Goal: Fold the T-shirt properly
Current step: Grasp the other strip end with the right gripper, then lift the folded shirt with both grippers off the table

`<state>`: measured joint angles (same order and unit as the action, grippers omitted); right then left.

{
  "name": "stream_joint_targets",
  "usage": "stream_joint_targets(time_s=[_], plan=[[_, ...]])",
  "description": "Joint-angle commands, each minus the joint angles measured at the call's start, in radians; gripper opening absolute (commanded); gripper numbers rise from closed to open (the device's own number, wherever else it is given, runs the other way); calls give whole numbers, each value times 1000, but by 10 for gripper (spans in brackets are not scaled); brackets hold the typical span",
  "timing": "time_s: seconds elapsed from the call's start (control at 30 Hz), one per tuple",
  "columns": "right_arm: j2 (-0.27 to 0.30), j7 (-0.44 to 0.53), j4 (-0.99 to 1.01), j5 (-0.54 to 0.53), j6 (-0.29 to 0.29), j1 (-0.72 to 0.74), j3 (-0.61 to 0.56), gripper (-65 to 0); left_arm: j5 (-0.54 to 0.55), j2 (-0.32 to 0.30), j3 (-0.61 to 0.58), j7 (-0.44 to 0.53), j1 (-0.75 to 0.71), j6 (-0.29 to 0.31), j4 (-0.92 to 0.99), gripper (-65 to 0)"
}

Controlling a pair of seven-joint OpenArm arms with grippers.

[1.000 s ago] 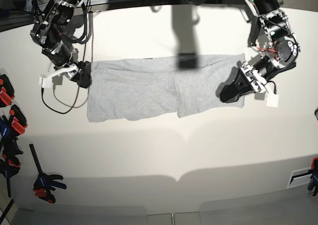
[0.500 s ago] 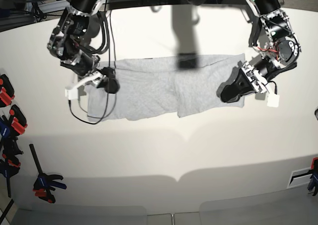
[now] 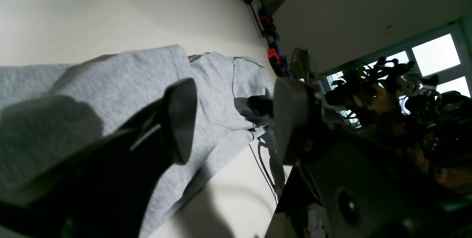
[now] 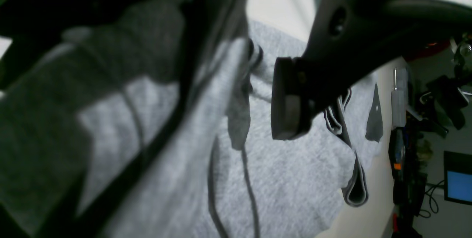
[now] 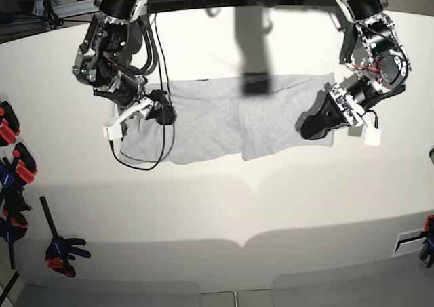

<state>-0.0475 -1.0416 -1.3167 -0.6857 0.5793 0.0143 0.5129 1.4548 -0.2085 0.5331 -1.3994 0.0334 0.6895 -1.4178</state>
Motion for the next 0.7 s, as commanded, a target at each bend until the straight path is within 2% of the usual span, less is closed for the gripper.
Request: stream_joint_targets(time_s=[0.0, 0.1, 0.2, 0.23, 0.37, 0.57, 0.67], plan=[[4, -41, -3, 31, -14, 2, -2, -361, 29, -8, 2, 3, 12, 9, -17, -340], [12, -80, -10, 27, -8, 2, -2, -361, -76, -5, 2, 15, -11, 9, -17, -340], [15, -127, -37, 28, -8, 1, -2, -369, -150, -5, 2, 79, -56, 9, -17, -340], [15, -133, -48, 28, -8, 2, -2, -401, -169, -5, 2, 94, -71, 9, -17, -340], [15, -121, -101, 29, -8, 2, -2, -648, -209, -5, 1, 137, -109, 9, -17, -340], [15, -34, -180, 95, -7, 2, -2, -650, -209, -5, 1, 145, -114, 9, -17, -340], [23, -28, -209, 114, -7, 2, -2, -650, -210, 4, 1, 144, -114, 9, -17, -340]])
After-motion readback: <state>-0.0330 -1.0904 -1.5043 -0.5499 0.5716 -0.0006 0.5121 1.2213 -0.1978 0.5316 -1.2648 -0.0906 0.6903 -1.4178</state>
